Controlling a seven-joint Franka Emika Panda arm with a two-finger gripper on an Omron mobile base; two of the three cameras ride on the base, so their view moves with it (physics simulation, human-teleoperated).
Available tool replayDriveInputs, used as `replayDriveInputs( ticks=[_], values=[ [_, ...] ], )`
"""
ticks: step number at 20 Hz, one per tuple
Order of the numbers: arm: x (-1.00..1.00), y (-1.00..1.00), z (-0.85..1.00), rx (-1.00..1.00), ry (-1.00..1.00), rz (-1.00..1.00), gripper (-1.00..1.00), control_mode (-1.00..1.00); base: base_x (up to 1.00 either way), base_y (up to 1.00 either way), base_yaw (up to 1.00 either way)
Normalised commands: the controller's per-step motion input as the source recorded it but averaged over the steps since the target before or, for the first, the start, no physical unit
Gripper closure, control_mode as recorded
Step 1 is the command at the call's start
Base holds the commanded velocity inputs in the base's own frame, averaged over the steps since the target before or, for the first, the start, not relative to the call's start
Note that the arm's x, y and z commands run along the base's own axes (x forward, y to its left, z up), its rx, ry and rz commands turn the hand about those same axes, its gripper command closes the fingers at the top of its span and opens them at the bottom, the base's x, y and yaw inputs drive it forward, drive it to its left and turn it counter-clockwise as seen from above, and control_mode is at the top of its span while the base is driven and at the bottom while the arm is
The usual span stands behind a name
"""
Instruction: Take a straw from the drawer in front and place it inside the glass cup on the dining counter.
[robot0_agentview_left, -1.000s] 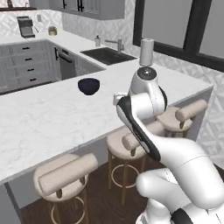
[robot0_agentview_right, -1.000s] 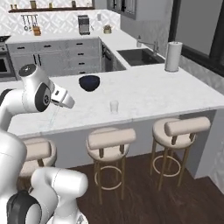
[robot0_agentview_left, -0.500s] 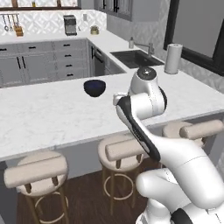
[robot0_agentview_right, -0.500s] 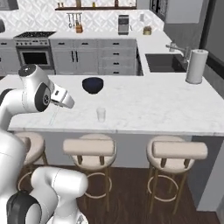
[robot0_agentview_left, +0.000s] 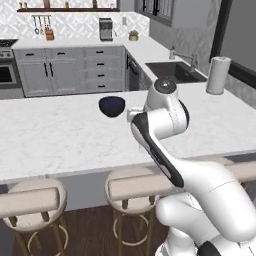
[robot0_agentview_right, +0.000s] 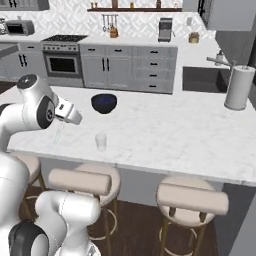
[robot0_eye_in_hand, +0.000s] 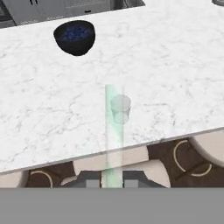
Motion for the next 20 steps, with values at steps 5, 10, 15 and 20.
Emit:
replayDriveInputs(
  ticks=[5, 10, 15, 20],
  values=[
    [0.0, 0.0, 0.0, 0.0, 0.0, 0.0, 1.0, 1.0, 0.99, -0.27, 0.15],
    [0.24, -0.14, 0.25, 0.1, -0.04, 0.24, 1.0, -1.0, 0.18, -0.02, 0.03],
    [0.02, -0.48, 0.23, 0.12, -0.21, 0.55, 1.0, -1.0, 0.0, 0.0, 0.0],
    [0.01, -0.37, 0.04, 0.13, -0.23, 0.7, 1.0, -1.0, 0.0, 0.0, 0.0]
  ],
)
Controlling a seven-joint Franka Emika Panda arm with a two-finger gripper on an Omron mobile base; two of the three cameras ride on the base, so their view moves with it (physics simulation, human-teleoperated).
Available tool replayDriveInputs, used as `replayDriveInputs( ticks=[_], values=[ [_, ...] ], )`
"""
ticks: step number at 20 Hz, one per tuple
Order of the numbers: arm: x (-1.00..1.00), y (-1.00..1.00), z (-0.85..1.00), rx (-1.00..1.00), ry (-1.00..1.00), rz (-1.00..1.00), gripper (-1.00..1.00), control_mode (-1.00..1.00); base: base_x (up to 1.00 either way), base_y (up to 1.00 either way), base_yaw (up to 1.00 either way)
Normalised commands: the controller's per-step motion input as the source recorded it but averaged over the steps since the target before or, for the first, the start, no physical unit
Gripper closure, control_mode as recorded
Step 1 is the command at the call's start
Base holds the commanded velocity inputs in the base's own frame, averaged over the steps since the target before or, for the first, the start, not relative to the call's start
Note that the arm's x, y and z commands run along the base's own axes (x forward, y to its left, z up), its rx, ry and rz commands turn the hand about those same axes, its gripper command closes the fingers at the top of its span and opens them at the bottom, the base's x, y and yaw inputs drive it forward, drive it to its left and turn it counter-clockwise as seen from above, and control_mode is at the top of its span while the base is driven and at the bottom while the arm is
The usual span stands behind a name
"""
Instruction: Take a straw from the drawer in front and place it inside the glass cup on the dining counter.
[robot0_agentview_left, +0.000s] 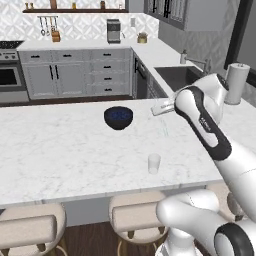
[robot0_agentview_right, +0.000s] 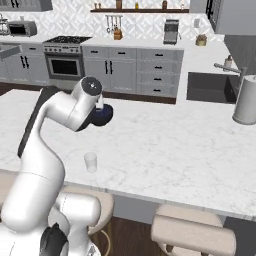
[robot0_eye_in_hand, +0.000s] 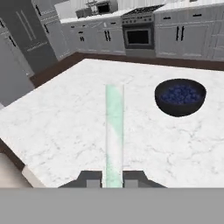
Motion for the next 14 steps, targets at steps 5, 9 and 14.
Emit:
replayDriveInputs(
  ticks=[5, 9, 14],
  values=[
    [0.04, -0.01, -0.08, 0.19, -0.13, 0.71, 1.0, -1.0, 0.0, 0.0, 0.0],
    [0.04, 0.0, -0.14, 0.18, -0.08, 0.64, 1.0, -1.0, 0.0, 0.0, 0.0],
    [0.0, 0.0, -0.16, 0.12, -0.01, 0.38, 1.0, -1.0, 0.0, 0.0, 0.0]
  ],
)
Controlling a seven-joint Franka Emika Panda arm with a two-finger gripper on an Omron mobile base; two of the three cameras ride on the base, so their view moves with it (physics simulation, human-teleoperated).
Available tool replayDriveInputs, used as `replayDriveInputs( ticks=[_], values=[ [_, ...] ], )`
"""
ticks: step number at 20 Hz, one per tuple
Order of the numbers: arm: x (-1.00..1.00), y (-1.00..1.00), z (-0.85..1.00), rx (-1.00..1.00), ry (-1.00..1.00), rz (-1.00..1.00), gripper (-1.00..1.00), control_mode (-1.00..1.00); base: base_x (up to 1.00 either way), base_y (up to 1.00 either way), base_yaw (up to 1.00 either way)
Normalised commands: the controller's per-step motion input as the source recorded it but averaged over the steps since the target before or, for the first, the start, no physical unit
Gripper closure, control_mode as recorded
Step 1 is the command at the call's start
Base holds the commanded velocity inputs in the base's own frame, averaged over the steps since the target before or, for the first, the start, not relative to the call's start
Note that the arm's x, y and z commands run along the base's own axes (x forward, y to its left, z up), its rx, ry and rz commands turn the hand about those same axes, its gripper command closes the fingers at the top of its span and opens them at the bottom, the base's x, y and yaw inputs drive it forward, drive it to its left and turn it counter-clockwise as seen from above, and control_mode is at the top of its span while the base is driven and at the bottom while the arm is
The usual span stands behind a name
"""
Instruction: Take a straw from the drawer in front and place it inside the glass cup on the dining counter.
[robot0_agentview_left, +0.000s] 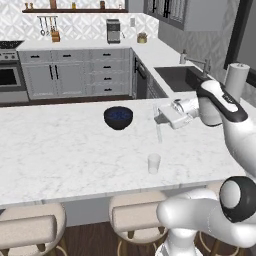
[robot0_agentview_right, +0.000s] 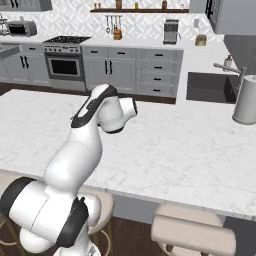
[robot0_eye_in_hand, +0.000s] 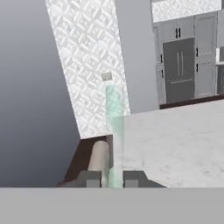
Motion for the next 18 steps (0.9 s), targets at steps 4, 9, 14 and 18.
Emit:
replayDriveInputs(
  ticks=[4, 9, 14, 18],
  values=[
    [0.0, 0.0, -0.39, 0.07, 0.0, 0.23, 1.0, -1.0, 0.0, 0.0, 0.0],
    [-0.13, -0.01, -0.38, 0.05, -0.05, 0.15, 1.0, -1.0, 0.0, 0.0, 0.0],
    [-0.12, 0.0, -0.36, 0.05, -0.1, 0.06, 1.0, -1.0, 0.0, 0.0, 0.0],
    [-0.07, 0.0, -0.29, 0.03, -0.14, 0.01, 1.0, -1.0, 0.0, 0.0, 0.0]
  ],
)
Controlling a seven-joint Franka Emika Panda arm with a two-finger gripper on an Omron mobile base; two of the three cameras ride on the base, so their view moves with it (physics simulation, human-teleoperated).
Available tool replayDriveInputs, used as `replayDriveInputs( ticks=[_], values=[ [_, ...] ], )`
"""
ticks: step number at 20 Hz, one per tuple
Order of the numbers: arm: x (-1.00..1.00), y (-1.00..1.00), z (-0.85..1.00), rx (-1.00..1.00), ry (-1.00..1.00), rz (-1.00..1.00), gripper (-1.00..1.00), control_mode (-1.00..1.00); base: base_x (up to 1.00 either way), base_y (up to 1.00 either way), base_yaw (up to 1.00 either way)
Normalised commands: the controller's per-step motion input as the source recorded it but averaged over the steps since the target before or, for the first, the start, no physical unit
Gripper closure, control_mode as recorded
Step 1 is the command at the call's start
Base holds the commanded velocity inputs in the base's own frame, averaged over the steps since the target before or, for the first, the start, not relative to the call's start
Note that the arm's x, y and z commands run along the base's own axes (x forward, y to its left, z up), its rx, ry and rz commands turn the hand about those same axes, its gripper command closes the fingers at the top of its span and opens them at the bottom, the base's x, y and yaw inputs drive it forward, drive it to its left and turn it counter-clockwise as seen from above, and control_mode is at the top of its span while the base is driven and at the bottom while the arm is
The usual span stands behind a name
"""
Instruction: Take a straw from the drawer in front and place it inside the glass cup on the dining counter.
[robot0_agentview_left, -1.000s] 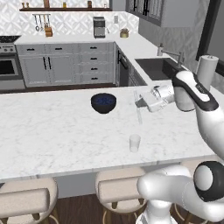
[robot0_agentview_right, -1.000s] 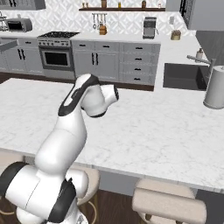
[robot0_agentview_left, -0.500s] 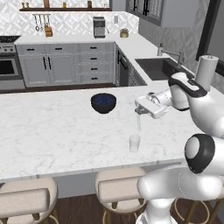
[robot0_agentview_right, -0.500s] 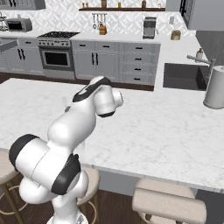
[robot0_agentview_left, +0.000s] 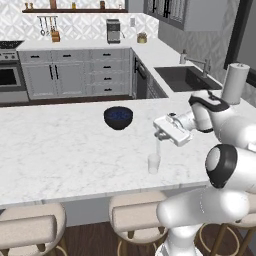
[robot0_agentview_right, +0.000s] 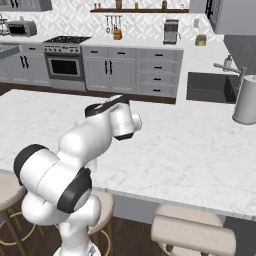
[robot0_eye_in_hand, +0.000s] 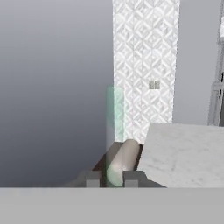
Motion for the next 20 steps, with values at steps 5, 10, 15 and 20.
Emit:
replayDriveInputs(
  ticks=[5, 10, 15, 20],
  values=[
    [0.0, -0.01, -0.29, 0.01, -0.1, 0.0, 1.0, -1.0, 0.0, 0.0, 0.0],
    [0.09, -0.02, -0.25, 0.0, -0.1, 0.0, 1.0, -1.0, 0.0, 0.0, 0.0],
    [0.19, -0.02, -0.18, 0.01, -0.08, 0.0, 1.0, -1.0, 0.0, 0.0, 0.0],
    [0.26, -0.01, -0.16, 0.04, -0.02, 0.0, 1.0, -1.0, 0.0, 0.0, 0.0]
  ],
)
